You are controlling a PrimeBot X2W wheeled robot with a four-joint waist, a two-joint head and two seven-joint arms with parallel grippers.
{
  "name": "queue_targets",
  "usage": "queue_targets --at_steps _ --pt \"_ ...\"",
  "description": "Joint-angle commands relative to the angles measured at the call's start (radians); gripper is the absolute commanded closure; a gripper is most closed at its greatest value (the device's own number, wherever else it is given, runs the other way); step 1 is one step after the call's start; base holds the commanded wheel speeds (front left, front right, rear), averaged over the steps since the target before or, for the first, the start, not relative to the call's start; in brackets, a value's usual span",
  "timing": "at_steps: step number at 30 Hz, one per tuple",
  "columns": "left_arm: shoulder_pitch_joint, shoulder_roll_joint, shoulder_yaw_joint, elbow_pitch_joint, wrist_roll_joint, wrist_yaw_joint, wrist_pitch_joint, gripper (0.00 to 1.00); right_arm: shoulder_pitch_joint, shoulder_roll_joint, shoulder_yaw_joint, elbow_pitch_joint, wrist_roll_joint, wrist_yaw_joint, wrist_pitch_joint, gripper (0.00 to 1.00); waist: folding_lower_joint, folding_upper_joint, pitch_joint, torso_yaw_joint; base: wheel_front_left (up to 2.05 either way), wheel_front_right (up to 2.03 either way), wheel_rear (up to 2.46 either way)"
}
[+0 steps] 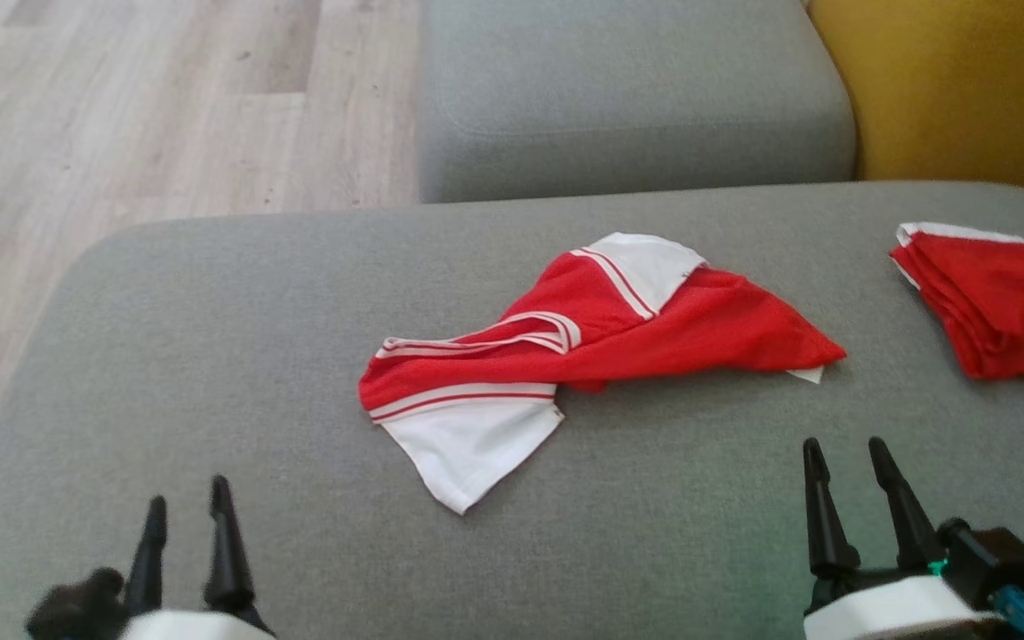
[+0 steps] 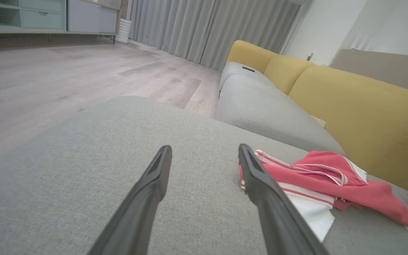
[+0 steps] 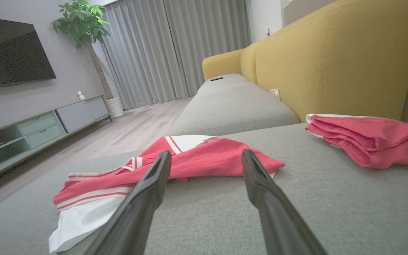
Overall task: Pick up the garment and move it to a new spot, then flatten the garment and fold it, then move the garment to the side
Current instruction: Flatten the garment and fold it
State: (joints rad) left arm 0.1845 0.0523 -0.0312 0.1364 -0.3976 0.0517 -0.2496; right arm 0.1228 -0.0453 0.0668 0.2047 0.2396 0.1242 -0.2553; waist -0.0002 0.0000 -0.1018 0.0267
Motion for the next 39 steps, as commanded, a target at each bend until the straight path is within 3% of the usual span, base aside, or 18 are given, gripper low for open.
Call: queue_targets --at_steps 1,8,23,27,33,39 --pt "-0.016 -0.001 0.011 -0.072 0.031 0.014 -0.012 0.00 -0.026 -0.005 0.018 -0.023 0.002 0.007 -0.006 0.00 0.0002 0.0000 -0.015 0.014 0.00 0.00 0.00" --pt "0.062 -0.002 -0.078 -0.177 0.190 0.046 -0.012 0.00 -0.004 -0.005 0.025 -0.013 -0.028 0.007 -0.006 0.00 0.0002 0.0000 -0.042 0.031 0.00 0.00 0.00" --pt "0.075 -0.002 -0.127 -0.168 0.209 0.058 -0.012 0.00 0.005 -0.005 0.035 -0.019 -0.031 0.007 -0.006 0.00 0.0002 0.0000 -0.041 0.022 0.00 0.00 0.00" --pt "0.056 -0.002 -0.173 -0.111 0.170 0.021 -0.012 0.00 0.004 -0.005 0.040 -0.022 -0.035 0.007 -0.006 0.00 0.0002 0.0000 -0.032 0.013 0.00 0.00 0.00" --pt "-0.052 -0.002 -0.310 0.124 0.040 -0.045 -0.012 0.00 -0.013 -0.005 0.058 -0.025 -0.049 0.007 -0.006 0.00 0.0002 0.0000 -0.005 -0.013 0.00 0.00 0.00" --pt "-0.251 -0.002 -0.483 0.385 -0.188 -0.088 0.023 0.00 -0.038 -0.005 0.094 -0.021 -0.070 0.007 -0.006 0.00 0.0002 0.0000 0.030 -0.057 0.00 0.00 0.00"
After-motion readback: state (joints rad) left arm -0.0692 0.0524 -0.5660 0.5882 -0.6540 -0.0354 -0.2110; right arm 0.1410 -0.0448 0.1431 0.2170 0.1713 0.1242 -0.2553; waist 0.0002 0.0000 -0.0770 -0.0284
